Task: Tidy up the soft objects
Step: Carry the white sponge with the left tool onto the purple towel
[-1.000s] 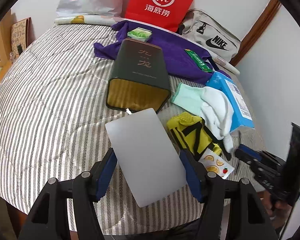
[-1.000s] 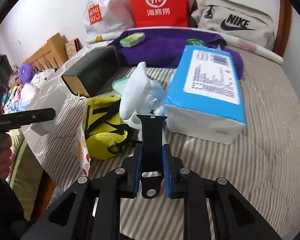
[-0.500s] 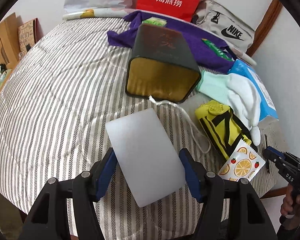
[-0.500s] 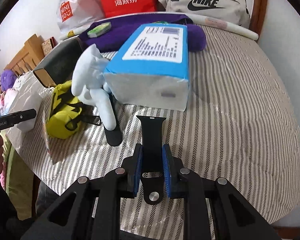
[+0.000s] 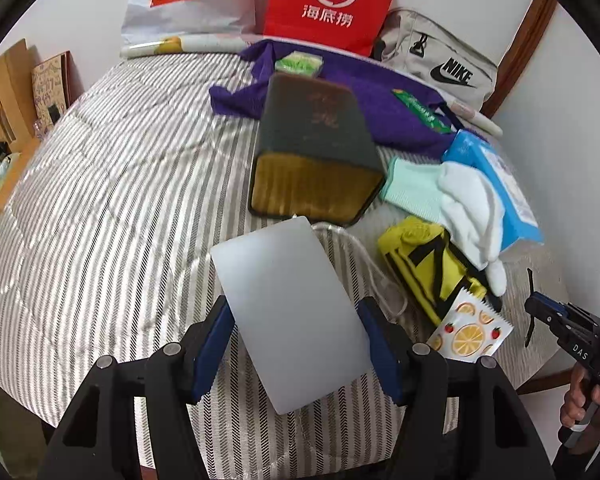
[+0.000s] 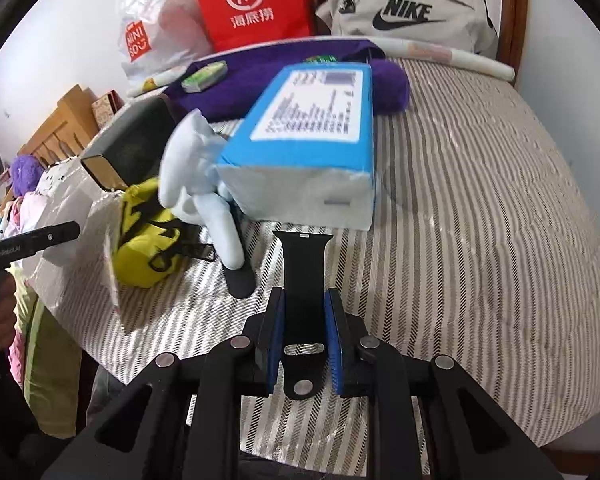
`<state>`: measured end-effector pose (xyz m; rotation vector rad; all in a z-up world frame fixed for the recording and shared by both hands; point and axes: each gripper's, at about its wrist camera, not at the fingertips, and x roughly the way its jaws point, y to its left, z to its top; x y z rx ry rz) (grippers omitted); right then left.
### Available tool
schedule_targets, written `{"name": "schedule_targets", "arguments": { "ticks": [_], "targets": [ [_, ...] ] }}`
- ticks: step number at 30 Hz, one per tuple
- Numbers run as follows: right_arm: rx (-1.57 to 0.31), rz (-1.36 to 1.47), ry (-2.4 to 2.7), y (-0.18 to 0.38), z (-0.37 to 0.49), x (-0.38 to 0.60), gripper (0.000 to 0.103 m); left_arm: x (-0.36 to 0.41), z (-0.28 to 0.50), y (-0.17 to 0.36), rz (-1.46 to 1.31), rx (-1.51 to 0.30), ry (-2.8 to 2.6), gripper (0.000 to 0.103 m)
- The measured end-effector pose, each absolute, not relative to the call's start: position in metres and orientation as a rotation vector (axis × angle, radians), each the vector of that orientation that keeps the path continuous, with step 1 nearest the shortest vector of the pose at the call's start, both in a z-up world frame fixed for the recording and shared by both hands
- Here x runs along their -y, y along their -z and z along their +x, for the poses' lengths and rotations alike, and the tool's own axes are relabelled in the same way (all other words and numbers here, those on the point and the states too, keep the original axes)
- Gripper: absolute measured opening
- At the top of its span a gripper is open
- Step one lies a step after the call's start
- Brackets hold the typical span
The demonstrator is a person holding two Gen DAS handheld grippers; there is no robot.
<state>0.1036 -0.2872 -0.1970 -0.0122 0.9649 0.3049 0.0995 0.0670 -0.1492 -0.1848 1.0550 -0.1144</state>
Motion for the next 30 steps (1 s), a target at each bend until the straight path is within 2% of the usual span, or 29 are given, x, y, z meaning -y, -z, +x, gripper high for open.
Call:
{"name": "schedule_targets", "arguments": {
  "ticks": [11, 30],
  "targets": [
    [-0.891, -0.004, -0.380, 0.152, 0.100, 0.285, 0.020, -0.073, 0.104, 0.107, -0.202, -0.987, 0.116, 0.062],
    [-0.826, -0.019, -0.401, 0.095, 0.191, 0.263, 0.020, -0.058, 0.183, 0.054, -0.147, -0.919, 0.134, 0.062]
  ]
}}
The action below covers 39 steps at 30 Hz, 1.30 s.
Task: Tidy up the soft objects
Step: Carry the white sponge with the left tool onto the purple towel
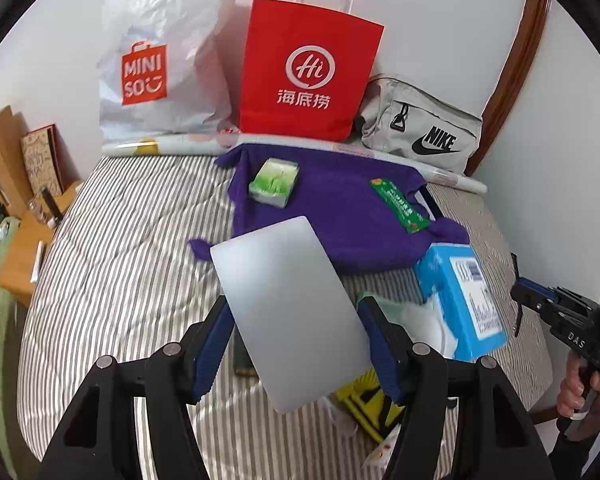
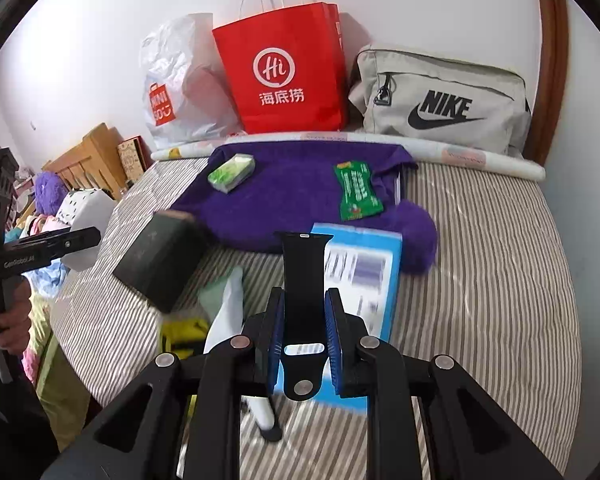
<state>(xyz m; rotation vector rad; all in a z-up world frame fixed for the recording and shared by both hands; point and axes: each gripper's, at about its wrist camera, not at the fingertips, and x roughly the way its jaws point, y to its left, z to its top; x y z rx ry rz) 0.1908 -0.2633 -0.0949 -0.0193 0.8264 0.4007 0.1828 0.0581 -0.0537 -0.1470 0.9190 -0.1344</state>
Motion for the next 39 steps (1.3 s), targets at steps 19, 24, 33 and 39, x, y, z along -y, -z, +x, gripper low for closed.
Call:
{"name": "schedule_targets", "arguments": {
  "ticks": [19, 24, 33, 39],
  "targets": [
    [-0.858, -0.065, -0.340, 0.093, 0.303, 0.242, 0.020, -0.059, 0.281, 0.061, -0.095, -0.921, 0.133, 0.062],
    [-0.872, -0.061, -0.340, 0.100, 0.327, 0.239, 0.020, -0.058, 0.305, 0.069, -0.083, -0.935, 0.133, 0.062],
    [-0.918, -0.074, -0.338, 0.119, 0.359, 0.237, 0.020, -0.055, 0.337, 0.083, -0.094, -0.988, 0.135, 0.062],
    [-0.945, -0.101, -0.337, 0.128, 0.369, 0.235, 0.020, -0.058, 0.356, 0.097, -0.126, -1.054, 0.162, 0.062]
  ]
}}
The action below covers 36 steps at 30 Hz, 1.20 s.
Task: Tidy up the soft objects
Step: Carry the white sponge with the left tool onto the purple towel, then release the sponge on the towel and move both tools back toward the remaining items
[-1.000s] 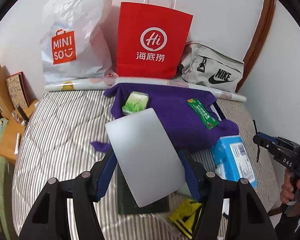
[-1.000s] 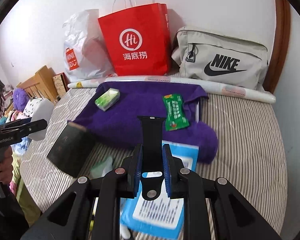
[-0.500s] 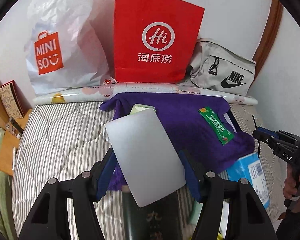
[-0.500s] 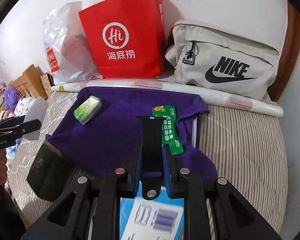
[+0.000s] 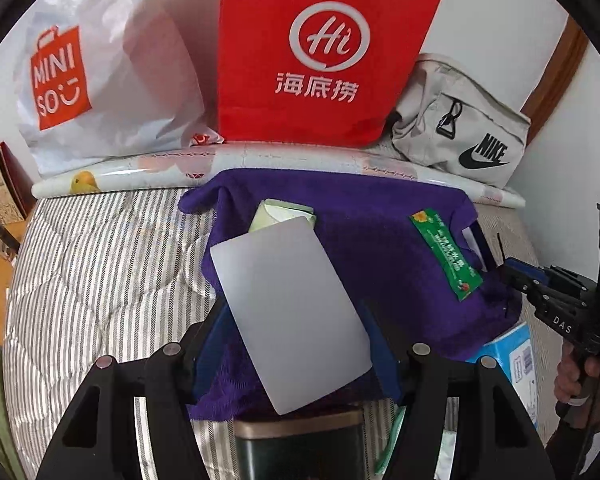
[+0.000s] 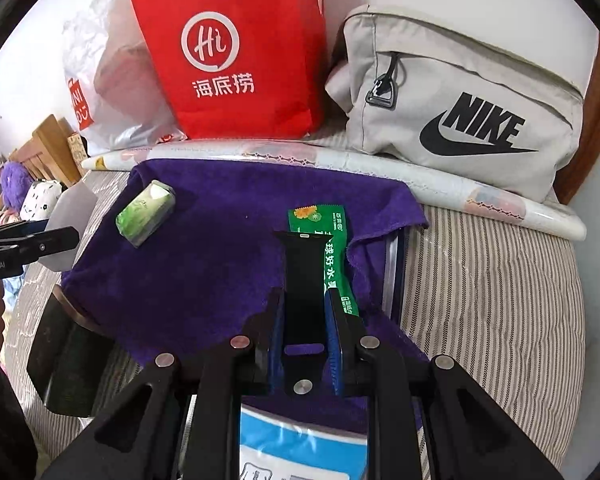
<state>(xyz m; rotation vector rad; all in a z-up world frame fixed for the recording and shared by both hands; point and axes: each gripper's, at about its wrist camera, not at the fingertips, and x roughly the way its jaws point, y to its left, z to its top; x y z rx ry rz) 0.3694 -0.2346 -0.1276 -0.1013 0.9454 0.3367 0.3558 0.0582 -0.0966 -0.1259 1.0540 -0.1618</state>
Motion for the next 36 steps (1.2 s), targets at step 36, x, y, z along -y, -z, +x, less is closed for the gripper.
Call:
{"name": "schedule_targets", "arguments": {
  "ticks": [36],
  "targets": [
    [-1.061, -0.182, -0.368, 0.158, 0.401, 0.218, 0.055, -0.047, 0.370, 0.144, -0.128, -1.192, 0.237, 0.069]
  ]
}}
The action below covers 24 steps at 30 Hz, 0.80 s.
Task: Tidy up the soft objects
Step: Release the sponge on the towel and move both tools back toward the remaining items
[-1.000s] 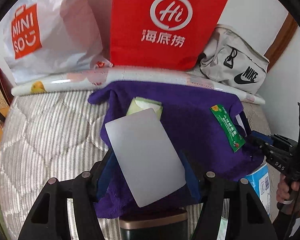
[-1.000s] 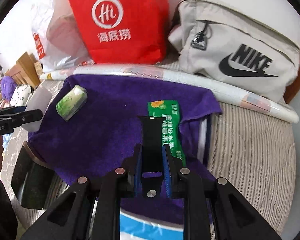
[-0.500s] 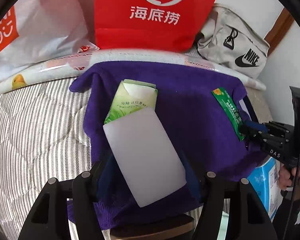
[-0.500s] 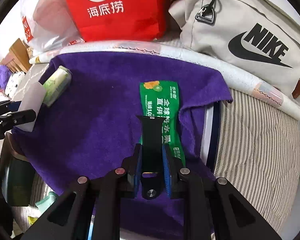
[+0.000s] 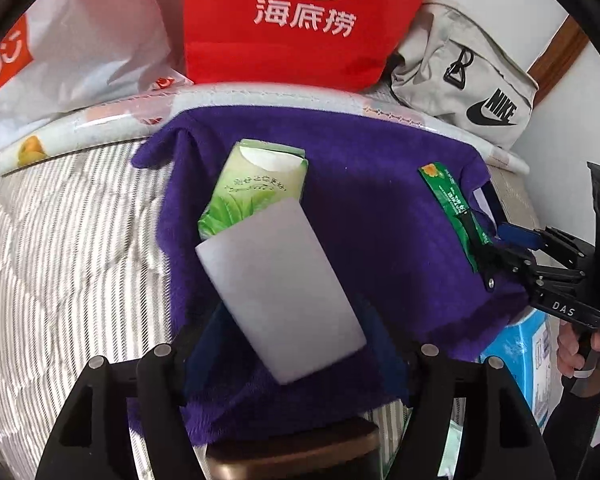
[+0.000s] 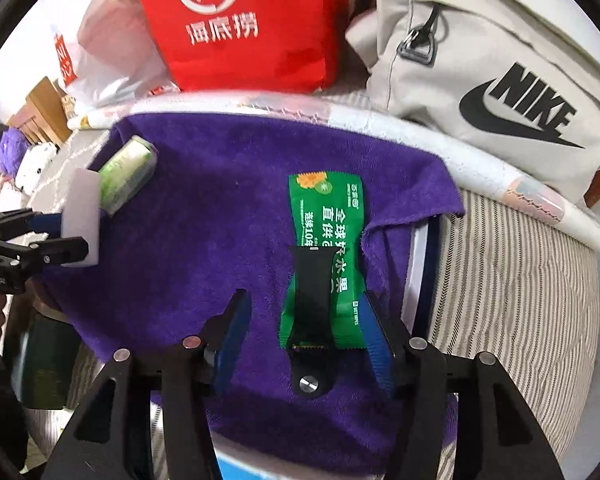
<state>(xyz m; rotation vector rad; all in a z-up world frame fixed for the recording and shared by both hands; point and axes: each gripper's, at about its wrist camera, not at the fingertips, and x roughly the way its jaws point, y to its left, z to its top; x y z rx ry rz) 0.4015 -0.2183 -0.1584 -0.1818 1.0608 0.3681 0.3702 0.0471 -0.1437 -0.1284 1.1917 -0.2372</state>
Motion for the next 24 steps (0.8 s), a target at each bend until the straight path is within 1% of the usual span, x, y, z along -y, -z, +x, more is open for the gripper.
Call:
{"name": "schedule_targets", "arguments": {
  "ticks": [7, 13, 20, 24],
  "targets": [
    [-0.968, -0.144, -0.332, 0.125, 0.368, 0.236, 0.055, -0.063, 0.346, 0.117, -0.144, -1.139, 0.167, 0.069],
    [-0.875, -0.094, -0.371, 0.097, 0.319, 0.243, 0.055, -0.072, 0.298, 0.078, -0.159, -1.004, 0.156, 0.069],
    [-0.866, -0.099, -0.453, 0.093, 0.256, 0.226, 0.055, -0.072, 0.247, 0.068, -0.163, -1.020, 0.166, 0.069],
    [-0.882, -0.147, -0.512, 0.109, 0.224, 0.204, 0.055, -0.067, 0.218, 0.076, -0.147, -1.029, 0.158, 0.069]
  ]
}}
